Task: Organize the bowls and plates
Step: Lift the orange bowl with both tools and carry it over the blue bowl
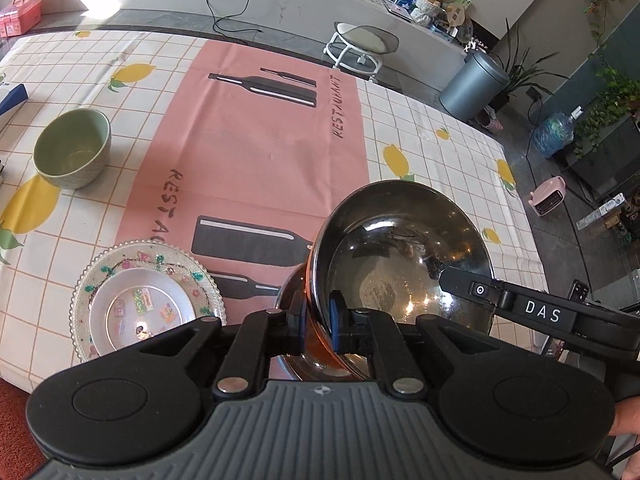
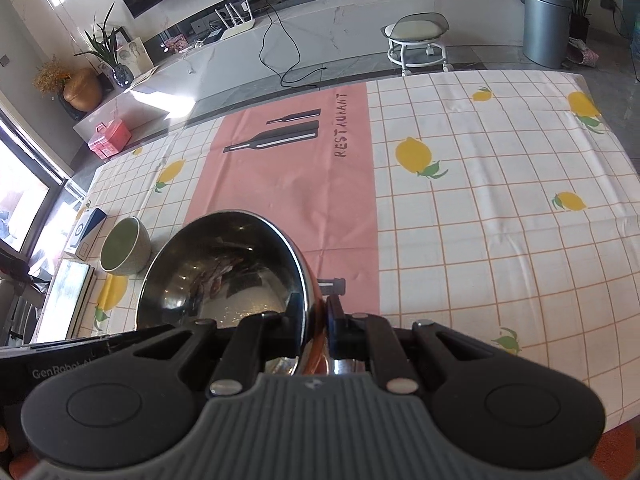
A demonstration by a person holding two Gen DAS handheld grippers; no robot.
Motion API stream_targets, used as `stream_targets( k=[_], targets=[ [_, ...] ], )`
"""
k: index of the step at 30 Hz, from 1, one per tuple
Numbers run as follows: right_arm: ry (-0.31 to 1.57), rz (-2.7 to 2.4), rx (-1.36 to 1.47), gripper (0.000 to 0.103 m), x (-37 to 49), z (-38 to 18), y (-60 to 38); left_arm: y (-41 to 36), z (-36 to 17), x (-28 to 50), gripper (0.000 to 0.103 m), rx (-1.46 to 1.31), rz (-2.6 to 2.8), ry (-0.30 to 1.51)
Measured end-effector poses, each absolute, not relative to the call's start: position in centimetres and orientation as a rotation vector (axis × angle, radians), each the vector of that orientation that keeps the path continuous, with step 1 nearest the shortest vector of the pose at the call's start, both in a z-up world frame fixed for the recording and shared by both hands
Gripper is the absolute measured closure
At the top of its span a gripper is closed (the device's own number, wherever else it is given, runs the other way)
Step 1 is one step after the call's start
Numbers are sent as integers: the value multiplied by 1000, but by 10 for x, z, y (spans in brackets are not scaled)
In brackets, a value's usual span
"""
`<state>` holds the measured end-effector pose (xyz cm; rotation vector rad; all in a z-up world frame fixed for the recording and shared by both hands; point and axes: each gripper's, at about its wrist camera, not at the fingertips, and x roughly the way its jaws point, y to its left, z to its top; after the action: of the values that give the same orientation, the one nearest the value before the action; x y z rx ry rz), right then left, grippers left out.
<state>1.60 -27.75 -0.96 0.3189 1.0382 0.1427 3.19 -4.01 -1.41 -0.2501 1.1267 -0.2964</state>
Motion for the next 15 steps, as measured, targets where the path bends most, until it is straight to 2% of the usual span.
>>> stream_targets(
  k=[15],
  targets=[
    [1122,146,271,94,8,-36,-275,-45,-35,20,90,-185,-295,1198]
  ],
)
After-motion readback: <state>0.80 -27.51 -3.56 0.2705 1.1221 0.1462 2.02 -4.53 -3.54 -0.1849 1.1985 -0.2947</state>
